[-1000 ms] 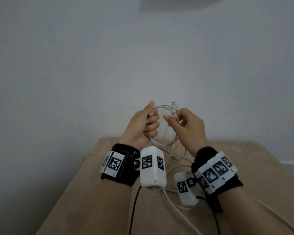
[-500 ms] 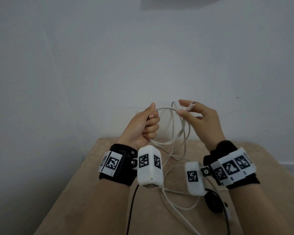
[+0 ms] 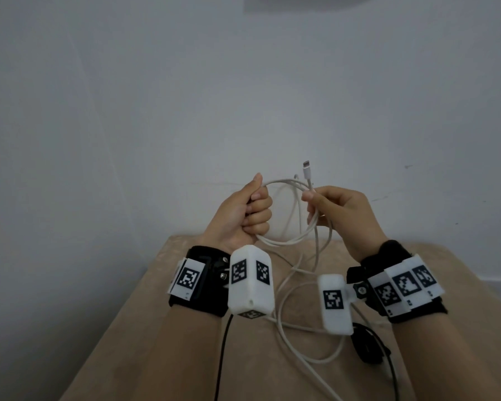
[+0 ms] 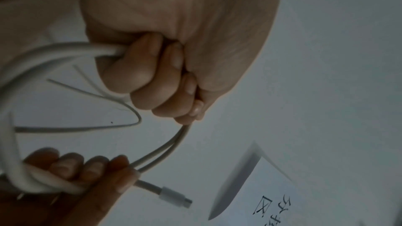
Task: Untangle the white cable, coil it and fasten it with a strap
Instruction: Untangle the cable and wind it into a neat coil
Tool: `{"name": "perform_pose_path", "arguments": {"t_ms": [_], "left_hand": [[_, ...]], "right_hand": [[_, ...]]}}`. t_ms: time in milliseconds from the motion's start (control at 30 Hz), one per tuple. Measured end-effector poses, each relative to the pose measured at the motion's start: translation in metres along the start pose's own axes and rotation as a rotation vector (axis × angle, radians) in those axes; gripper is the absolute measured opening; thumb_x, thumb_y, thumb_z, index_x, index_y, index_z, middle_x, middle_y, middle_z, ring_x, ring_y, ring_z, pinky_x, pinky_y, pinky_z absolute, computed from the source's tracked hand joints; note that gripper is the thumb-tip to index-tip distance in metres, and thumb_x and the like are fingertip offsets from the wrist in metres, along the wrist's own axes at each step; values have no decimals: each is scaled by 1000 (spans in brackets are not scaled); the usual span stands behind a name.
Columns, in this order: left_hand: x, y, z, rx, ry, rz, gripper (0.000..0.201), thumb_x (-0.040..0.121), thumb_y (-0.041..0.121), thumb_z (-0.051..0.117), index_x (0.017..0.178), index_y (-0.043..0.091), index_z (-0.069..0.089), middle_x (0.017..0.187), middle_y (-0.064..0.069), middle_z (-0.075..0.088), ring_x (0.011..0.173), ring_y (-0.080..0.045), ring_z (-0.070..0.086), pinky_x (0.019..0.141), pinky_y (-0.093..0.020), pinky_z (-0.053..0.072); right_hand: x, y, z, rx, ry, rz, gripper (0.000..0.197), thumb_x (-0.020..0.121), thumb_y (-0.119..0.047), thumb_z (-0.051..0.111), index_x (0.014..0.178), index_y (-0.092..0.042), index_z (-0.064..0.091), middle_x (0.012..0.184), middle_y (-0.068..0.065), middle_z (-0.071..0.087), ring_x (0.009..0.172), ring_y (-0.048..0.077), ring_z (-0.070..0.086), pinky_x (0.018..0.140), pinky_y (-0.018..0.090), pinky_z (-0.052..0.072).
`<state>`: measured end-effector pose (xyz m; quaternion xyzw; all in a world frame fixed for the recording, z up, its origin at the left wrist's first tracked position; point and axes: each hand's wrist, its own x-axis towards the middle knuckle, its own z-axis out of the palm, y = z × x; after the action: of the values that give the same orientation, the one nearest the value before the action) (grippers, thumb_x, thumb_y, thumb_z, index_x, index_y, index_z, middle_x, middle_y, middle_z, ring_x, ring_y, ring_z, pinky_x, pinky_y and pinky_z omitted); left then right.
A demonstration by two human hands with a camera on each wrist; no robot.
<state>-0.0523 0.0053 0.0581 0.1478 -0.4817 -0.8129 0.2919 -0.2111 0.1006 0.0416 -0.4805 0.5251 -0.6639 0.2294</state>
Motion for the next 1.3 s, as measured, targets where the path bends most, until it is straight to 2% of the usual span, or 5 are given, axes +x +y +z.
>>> {"name": "perform_pose_path", "arguments": {"t_ms": [400,700,933,1100,1300], "left_hand": [[-6,2,-6,158,-33,-21,36,100,32,39,73,12,52,46,9,30,37,-4,28,43,-17,32],[-7,2,-4,126,-28,48,30,99,27,40,84,8,56,54,8,40,33,1,24,39,-13,18],[-12,8,-2,328,17,-87,54,94,53,40,85,6,64,60,1,52,40,-7,40,45,-18,35],[-16,8,7,663,-25,-174,48,85,60,48,76,13,58,53,2,49,38,-7,36,42,-16,30],[-16,8,-1,649,-72,-122,31,100,30,42,75,13,48,47,10,27,35,-1,19,41,-17,12]], "right_hand": [[-1,-6,0,-130,90,-126,9,83,-11,71,87,-17,76,62,-2,68,51,12,61,52,14,45],[2,-3,0,-307,24,-285,22,85,-7,67,104,-17,71,73,0,66,53,11,60,62,23,53],[1,-1,3,-563,-47,-476,21,85,-7,68,104,-12,74,71,0,62,57,6,57,60,10,44],[-2,-4,9,-725,-221,-489,18,85,-11,68,100,-15,76,71,2,65,55,3,53,63,20,45],[-6,-6,14,-541,-215,-370,19,84,-14,71,102,-14,75,71,0,66,61,7,60,58,9,45]]}}
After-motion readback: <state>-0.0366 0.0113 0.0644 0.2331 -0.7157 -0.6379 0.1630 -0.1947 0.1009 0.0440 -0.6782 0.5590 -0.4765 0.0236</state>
